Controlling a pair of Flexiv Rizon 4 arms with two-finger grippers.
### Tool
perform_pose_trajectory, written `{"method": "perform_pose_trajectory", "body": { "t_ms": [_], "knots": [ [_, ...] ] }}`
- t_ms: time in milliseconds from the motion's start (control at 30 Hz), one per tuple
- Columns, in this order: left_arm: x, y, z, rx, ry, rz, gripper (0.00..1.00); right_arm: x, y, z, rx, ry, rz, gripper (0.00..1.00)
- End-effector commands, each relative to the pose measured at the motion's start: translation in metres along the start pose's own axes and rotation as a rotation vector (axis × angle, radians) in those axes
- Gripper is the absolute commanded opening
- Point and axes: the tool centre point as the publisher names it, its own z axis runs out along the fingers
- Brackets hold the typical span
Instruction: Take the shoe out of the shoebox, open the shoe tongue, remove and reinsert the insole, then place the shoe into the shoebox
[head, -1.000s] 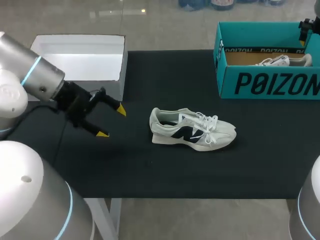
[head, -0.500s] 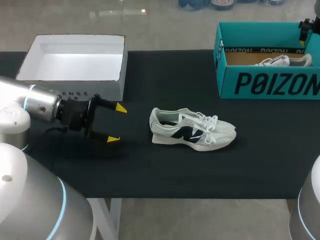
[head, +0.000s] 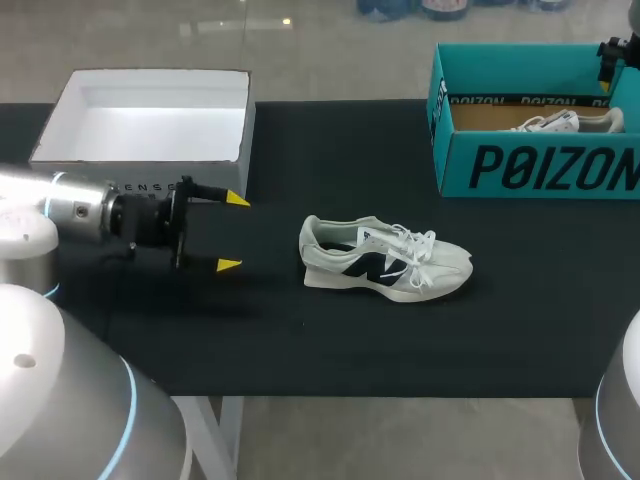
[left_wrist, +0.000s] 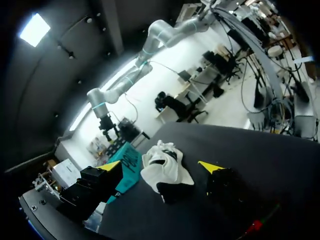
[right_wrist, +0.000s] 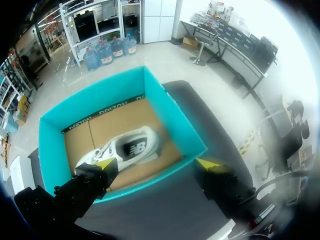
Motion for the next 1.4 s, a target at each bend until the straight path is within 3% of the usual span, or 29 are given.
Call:
{"method": "perform_pose_trajectory", "body": {
  "t_ms": [33,167,300,367,833,1133,1400],
  "knots": [
    [0.005,-0.004,0.012,-0.012,-0.054,-0.154,1.0,0.0,0.0,0.0,-0.001,-0.001,0.001,1.0],
    [0.003,-0.008,0.023,0.051,-0.018,-0.273,1.0,0.0,0.0,0.0,-0.001,-0.001,0.001,1.0],
    [-0.001,-0.002,0.024,0.042,-0.012,-0.366,1.0,0.0,0.0,0.0,-0.001,-0.001,0.001,1.0],
    [-0.001,0.005,0.026,0.0,0.019,-0.386,1.0,0.0,0.0,0.0,-0.001,-0.001,0.001,1.0],
    [0.011,0.067,0.029,-0.052,0.072,-0.517,1.0,0.0,0.0,0.0,-0.001,-0.001,0.001,1.0],
    [0.023,0.098,0.057,-0.083,0.103,-0.553,1.0,0.0,0.0,0.0,-0.001,-0.001,0.001,1.0],
    [0.03,0.106,0.078,-0.095,0.132,-0.571,1.0,0.0,0.0,0.0,-0.001,-0.001,0.001,1.0]
  ]
}}
